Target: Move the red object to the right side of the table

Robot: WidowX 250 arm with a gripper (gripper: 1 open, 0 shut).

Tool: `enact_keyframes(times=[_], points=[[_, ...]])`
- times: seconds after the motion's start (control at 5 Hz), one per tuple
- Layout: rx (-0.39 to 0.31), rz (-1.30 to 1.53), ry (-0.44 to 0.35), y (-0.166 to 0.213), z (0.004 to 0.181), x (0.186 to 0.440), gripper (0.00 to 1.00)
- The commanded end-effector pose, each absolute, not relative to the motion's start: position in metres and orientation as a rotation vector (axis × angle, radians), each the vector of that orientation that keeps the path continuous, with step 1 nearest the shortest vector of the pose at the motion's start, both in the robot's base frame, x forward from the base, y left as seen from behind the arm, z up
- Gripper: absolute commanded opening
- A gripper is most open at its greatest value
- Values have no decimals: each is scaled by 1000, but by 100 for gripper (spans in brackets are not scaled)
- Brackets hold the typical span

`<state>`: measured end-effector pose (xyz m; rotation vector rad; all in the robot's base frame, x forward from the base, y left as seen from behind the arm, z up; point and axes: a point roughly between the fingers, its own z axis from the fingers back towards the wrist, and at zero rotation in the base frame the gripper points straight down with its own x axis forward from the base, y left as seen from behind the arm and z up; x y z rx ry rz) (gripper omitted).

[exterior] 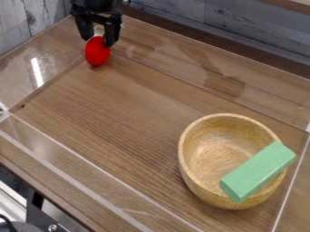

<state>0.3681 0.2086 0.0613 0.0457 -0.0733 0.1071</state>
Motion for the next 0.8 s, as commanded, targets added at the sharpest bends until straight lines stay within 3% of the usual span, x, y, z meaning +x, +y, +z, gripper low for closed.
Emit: enact_keyframes(times=[0.0,0.2,0.6], points=[[71,56,-113,209,65,372,0],[69,52,-126,196,70,372,0],[58,48,-184,166,101,371,0]])
